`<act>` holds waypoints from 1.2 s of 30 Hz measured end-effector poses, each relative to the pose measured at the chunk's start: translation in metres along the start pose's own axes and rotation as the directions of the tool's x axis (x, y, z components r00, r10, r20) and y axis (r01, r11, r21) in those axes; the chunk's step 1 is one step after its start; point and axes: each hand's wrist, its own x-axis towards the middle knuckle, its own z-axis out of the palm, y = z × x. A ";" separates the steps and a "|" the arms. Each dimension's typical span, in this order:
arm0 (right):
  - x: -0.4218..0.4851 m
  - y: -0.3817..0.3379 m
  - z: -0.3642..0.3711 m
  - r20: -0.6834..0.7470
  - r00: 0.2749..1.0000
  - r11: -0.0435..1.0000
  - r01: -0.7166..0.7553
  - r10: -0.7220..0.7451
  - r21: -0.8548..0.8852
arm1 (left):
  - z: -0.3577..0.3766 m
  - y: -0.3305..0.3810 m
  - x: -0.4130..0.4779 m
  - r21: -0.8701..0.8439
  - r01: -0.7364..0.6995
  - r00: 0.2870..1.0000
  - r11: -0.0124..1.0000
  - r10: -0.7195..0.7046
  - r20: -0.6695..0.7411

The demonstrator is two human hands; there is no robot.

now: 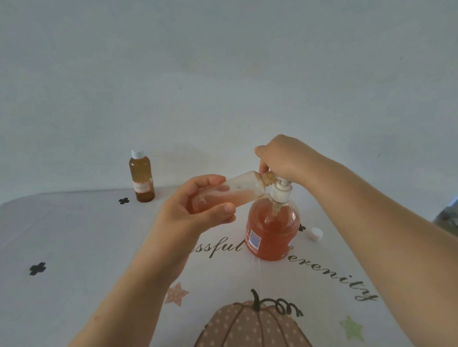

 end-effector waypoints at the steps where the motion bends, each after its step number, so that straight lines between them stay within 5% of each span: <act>1: 0.000 -0.002 -0.001 0.001 1.000 0.999 -0.003 0.003 0.033 | 0.000 0.000 0.000 -0.006 -0.004 1.000 1.000 0.004 0.001; 36: -0.002 0.000 -0.003 0.033 0.995 0.993 0.090 -0.092 0.073 | -0.002 -0.002 0.001 -0.024 0.005 1.000 1.000 -0.005 0.017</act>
